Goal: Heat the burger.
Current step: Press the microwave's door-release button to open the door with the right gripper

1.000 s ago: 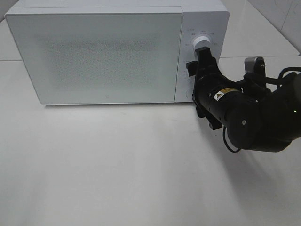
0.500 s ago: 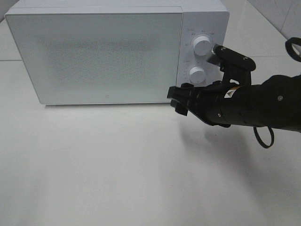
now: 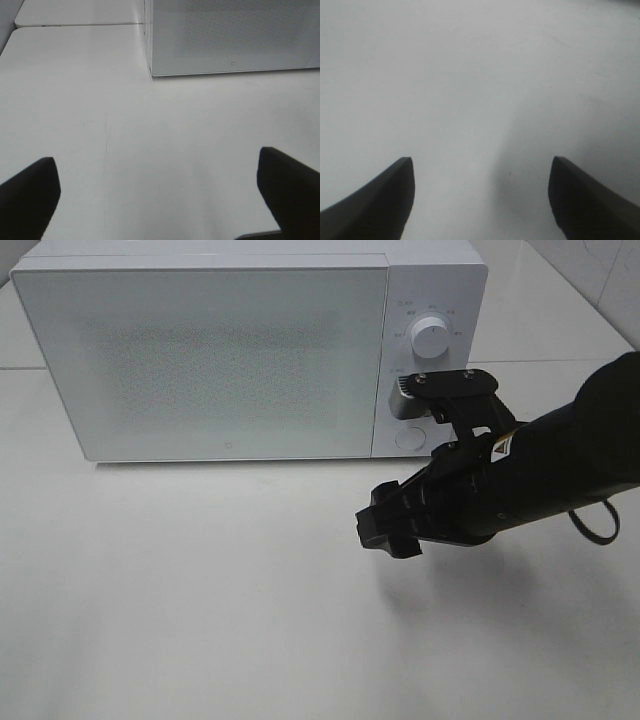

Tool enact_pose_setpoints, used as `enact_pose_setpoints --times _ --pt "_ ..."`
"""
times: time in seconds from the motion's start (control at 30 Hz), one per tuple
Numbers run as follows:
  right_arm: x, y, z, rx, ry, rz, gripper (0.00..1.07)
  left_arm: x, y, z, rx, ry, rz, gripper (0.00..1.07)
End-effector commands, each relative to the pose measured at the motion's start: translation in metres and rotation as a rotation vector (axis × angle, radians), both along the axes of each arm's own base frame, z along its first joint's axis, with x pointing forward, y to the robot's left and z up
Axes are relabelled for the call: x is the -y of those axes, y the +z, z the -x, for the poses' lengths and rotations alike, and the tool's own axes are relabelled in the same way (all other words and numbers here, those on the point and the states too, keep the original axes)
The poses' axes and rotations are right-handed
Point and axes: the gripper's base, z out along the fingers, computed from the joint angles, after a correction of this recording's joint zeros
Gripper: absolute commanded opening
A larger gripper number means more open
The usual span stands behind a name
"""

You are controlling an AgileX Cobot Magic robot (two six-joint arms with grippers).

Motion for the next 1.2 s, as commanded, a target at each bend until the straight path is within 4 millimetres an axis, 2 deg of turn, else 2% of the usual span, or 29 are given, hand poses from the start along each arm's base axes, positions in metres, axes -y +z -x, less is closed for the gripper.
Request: enact_pose_setpoints --times 0.03,0.1,0.27,0.77,0.9,1.03,1.13,1.2 --pt "0.003 0.011 0.003 -0.016 0.041 0.038 0.73 0.0 -0.001 0.003 0.017 0.003 0.011 1.0" --pt "0.009 0.025 0.01 -0.029 0.056 0.072 0.73 0.0 -0.001 0.003 0.017 0.003 0.011 1.0" --pt "0.02 0.042 0.026 -0.062 0.077 0.124 0.73 0.0 -0.001 0.003 0.017 0.003 0.011 1.0" --pt "0.052 0.096 0.078 -0.048 0.1 0.108 0.73 0.0 -0.001 0.003 0.017 0.003 0.011 1.0" --pt "0.06 0.101 0.089 -0.036 0.102 0.114 0.73 0.0 -0.001 0.003 0.017 0.003 0.011 1.0" --pt "0.076 0.109 0.111 0.006 0.107 0.116 0.73 0.0 -0.001 0.003 0.017 0.003 0.011 1.0" --pt "0.082 0.109 0.119 0.02 0.108 0.121 0.73 0.0 -0.001 0.003 0.017 0.003 0.011 1.0" --pt "0.09 0.109 0.132 0.045 0.107 0.108 0.73 0.0 -0.001 0.003 0.017 0.003 0.011 1.0"
